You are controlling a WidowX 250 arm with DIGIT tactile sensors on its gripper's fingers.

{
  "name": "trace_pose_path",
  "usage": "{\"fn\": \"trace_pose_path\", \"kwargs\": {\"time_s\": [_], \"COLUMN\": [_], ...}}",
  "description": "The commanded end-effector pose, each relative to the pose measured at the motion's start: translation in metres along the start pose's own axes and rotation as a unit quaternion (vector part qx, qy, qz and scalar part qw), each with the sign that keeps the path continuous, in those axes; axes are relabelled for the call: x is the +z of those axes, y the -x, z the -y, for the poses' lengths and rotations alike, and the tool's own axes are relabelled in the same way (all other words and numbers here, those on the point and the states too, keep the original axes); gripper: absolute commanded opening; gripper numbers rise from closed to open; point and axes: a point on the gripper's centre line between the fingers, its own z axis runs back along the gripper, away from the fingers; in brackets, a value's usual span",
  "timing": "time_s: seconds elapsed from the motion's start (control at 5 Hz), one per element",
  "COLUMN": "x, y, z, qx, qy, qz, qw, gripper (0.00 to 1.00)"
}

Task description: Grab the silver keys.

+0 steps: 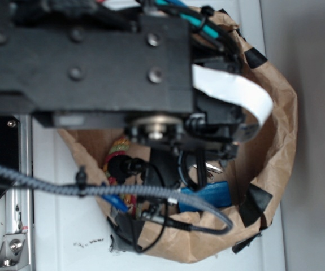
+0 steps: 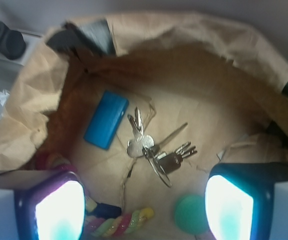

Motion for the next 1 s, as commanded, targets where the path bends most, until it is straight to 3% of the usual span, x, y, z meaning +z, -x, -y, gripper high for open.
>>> {"fn": "trace_pose_path", "kwargs": {"time_s": [0.0, 0.4, 0.6, 0.8], "x": [0.015, 0.015, 0.003, 0.003], "y": [-0.008, -0.008, -0.001, 0.001], "z": [-0.001, -0.001, -0.007, -0.015], "qx": [0.002, 0.002, -0.049, -0.086], "qy": [-0.011, -0.011, 0.0, 0.03], "qz": [0.03, 0.03, 0.049, 0.045], "qw": [0.999, 0.999, 0.998, 0.995], "gripper": [1.0, 1.0, 1.0, 1.0]}}
